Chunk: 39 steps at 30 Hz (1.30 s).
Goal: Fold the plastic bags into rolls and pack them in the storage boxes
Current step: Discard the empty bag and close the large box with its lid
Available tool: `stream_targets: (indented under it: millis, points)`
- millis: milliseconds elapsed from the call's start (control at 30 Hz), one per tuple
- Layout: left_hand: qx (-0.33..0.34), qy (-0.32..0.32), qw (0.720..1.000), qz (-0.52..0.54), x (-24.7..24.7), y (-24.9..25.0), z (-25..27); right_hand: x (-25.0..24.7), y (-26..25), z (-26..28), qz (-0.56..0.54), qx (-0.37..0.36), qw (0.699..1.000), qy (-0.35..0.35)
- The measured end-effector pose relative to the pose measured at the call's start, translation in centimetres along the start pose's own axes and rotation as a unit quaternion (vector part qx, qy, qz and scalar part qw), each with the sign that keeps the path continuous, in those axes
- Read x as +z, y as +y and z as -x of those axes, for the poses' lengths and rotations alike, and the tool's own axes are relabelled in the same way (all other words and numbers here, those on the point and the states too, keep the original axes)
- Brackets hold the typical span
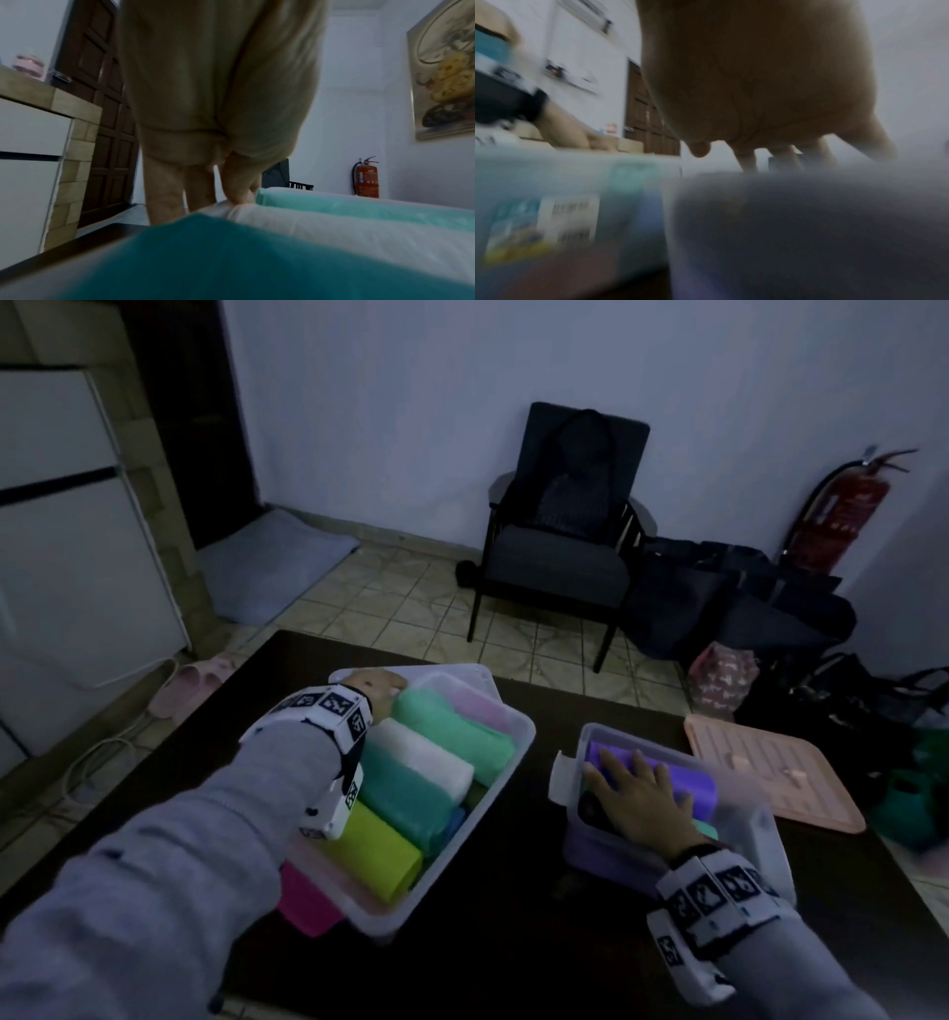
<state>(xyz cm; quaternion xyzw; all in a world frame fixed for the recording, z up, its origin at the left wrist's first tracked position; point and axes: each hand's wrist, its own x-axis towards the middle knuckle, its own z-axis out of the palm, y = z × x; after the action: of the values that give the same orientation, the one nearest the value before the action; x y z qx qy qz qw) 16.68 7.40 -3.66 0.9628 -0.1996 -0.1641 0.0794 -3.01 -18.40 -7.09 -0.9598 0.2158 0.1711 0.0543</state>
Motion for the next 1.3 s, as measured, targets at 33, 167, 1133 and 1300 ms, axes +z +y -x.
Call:
stream_targets:
  millis: [33, 167, 1133, 1300]
  points:
    - [0.005, -0.02, 1.0, -0.001, -0.5, 0.2, 0.3, -1.0, -0.6, -0.5, -0.018, -0.009, 0.999, 0.037]
    - [0.069, -0.06, 0.996, 0.012, -1.7, 0.1, 0.3, -7.4, -4.4, -4.3, -0.181, -0.056, 0.971, 0.145]
    - [0.182, -0.213, 0.958, 0.064, -3.1, 0.1, -6.6, -5.9, -18.0, -28.5, 0.122, -0.211, 0.97, -0.01]
    - [0.166, -0.202, 0.964, 0.044, -3.4, 0.6, -5.4, -9.2, -16.6, -26.3, 0.032, -0.215, 0.976, -0.002]
